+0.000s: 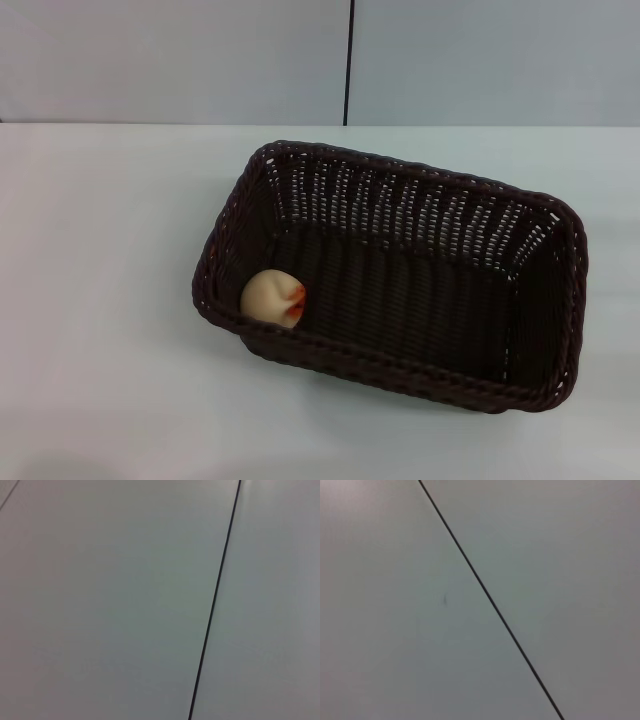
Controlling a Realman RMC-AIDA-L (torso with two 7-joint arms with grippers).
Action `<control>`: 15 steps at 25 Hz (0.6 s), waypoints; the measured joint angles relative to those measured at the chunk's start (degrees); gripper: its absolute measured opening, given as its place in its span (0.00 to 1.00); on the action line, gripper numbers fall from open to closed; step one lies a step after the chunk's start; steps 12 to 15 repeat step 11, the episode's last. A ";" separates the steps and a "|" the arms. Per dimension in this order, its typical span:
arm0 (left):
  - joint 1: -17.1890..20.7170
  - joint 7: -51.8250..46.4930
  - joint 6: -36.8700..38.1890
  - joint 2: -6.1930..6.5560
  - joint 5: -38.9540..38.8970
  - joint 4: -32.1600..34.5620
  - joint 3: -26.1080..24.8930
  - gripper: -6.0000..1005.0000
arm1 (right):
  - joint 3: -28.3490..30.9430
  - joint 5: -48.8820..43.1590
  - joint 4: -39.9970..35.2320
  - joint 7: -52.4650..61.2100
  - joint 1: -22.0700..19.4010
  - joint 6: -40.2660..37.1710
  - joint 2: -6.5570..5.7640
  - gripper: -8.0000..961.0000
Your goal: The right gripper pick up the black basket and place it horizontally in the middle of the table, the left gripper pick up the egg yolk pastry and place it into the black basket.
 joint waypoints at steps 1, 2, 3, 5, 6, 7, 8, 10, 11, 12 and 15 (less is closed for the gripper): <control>0.01 0.04 -0.05 0.00 0.03 -0.04 -0.13 0.71 | 0.08 0.00 0.03 -0.12 -0.08 -0.01 0.02 0.42; 0.03 0.06 -0.13 0.03 0.05 -0.07 -0.21 0.71 | 0.14 0.00 0.05 -0.18 -0.21 -0.05 0.02 0.42; 0.03 0.07 -0.20 0.06 0.05 -0.10 -0.29 0.71 | 0.43 0.00 0.17 -0.21 -0.41 -0.18 0.04 0.42; 0.03 0.08 -0.19 0.07 0.01 -0.11 -0.35 0.71 | 0.63 0.00 0.32 -0.21 -0.43 -0.21 0.05 0.42; -0.02 0.08 -0.17 0.07 -0.02 -0.13 -0.40 0.71 | 0.85 0.00 0.49 -0.21 -0.45 -0.24 0.05 0.42; -0.10 0.09 -0.17 0.07 -0.04 -0.14 -0.45 0.71 | 1.00 0.00 0.62 -0.21 -0.45 -0.28 0.05 0.42; -0.10 0.09 -0.17 0.07 -0.04 -0.14 -0.45 0.71 | 1.12 -0.01 0.70 -0.21 -0.45 -0.31 0.04 0.42; -0.34 0.10 -0.25 0.06 -0.03 -0.16 -0.53 0.71 | 1.35 -0.01 0.72 -0.21 -0.45 -0.37 0.05 0.42; -0.39 0.11 -0.30 0.06 0.01 -0.17 -0.54 0.71 | 1.40 -0.01 0.72 -0.21 -0.45 -0.38 0.05 0.42; -0.39 0.11 -0.30 0.06 0.01 -0.17 -0.54 0.71 | 1.40 -0.01 0.72 -0.21 -0.45 -0.38 0.05 0.42; -0.39 0.11 -0.30 0.06 0.01 -0.17 -0.54 0.71 | 1.40 -0.01 0.72 -0.21 -0.45 -0.38 0.05 0.42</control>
